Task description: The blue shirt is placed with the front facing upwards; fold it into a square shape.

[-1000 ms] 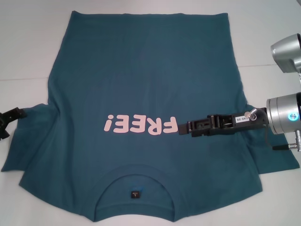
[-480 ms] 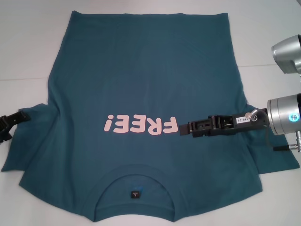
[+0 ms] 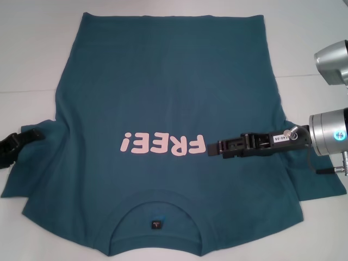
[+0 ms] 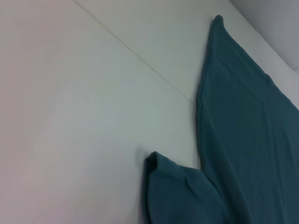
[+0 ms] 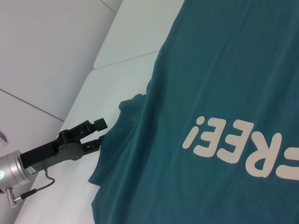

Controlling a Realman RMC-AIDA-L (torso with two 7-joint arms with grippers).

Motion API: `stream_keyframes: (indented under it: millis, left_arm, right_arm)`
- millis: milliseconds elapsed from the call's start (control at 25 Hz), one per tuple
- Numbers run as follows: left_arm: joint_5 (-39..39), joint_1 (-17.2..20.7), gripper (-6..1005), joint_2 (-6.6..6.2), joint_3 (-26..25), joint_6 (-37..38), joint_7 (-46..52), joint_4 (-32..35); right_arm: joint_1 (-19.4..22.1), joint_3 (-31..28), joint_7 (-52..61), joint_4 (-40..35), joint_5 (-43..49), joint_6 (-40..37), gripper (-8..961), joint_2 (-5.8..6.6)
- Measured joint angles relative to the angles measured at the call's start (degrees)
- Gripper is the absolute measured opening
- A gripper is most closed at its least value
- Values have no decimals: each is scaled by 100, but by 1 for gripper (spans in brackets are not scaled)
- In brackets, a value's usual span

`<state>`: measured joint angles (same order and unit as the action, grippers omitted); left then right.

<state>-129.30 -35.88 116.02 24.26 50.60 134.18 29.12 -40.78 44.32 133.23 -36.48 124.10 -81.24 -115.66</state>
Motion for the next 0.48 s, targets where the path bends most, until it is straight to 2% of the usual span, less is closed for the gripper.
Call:
stream_keyframes:
  millis: [480]
  left_arm:
    - [1,-68,887,-10,95,25,246,-82]
  right_arm:
    - [9,-2,-8,0,0,-6,681,0]
